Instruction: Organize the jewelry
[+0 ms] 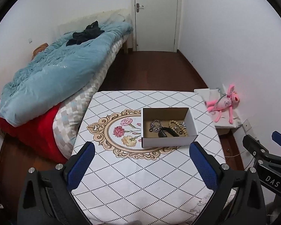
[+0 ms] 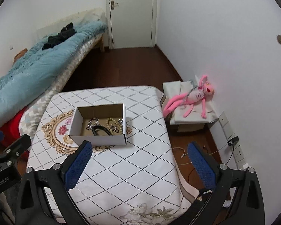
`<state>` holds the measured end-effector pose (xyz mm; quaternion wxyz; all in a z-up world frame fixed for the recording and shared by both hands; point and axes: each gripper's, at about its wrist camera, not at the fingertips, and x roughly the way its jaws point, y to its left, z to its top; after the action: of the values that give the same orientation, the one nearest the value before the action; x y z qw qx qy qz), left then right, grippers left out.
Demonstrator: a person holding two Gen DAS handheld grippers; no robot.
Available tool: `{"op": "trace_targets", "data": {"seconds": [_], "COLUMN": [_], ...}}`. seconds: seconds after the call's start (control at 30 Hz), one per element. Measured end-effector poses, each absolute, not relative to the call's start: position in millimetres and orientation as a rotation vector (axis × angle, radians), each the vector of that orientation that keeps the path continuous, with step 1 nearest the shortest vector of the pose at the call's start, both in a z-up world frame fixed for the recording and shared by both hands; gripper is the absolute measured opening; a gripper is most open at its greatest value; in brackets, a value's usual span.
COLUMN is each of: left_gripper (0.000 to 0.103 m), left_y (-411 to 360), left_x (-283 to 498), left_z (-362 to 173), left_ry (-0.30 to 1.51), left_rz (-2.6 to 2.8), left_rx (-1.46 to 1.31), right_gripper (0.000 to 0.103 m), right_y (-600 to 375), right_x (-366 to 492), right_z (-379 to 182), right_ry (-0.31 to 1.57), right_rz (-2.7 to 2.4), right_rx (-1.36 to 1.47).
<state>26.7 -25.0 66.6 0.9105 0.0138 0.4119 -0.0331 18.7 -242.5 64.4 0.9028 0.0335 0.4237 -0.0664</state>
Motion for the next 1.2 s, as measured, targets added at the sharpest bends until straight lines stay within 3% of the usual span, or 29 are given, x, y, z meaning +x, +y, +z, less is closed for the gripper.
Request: {"op": "trace_targets", "data": {"seconds": [0.5, 1.2], "left_gripper": [0.103, 0.103], "left_y": [-23, -30], "left_x": [22, 93], "left_z": [76, 52], "left_ry": [0.855, 1.001], "left_rz": [-0.052, -0.048], "left_rx": [0.020, 0.020], "right_gripper": [0.103, 0.103], "right_y": [-234, -245], "right_x": [-9, 80], "right_z": [102, 74], "right_ry": [0.822, 0.969], "right_rz": [-0.131, -0.136], "right_rx": [0.059, 0.065]}}
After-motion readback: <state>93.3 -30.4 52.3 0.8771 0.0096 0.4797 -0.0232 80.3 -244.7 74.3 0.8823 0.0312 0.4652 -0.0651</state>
